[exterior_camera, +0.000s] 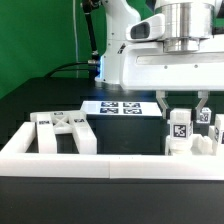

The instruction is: Assemble chair

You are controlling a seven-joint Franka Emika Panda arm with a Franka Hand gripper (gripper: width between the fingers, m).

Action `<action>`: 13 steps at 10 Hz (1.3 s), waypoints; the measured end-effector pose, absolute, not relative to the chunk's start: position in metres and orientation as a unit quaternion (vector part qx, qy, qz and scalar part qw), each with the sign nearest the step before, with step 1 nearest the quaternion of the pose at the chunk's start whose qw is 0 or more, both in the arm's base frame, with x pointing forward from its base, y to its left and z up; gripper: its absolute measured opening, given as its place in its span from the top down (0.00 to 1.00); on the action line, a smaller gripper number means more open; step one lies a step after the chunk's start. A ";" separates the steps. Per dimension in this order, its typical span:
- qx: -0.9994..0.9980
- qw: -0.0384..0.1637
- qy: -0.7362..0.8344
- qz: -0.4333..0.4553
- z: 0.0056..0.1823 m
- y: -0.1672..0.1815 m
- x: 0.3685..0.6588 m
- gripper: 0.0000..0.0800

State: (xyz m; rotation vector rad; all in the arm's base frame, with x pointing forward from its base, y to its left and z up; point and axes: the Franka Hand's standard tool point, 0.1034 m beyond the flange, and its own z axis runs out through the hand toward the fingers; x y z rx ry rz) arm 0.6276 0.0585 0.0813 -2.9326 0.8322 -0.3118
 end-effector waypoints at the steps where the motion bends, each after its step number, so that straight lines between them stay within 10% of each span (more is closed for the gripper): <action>1: -0.935 0.046 0.338 -0.097 0.081 0.059 0.627 0.64; 7: -0.828 0.069 0.552 -0.072 0.081 0.057 0.627 0.64; 11: -0.851 0.067 0.515 -0.077 0.081 0.057 0.628 0.24; 13: -0.894 0.060 0.435 -0.087 0.080 0.059 0.627 0.20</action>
Offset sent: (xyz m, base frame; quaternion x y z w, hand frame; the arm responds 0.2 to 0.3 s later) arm 0.0087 0.0129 -0.0124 -0.0061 -0.0365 0.3078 0.9507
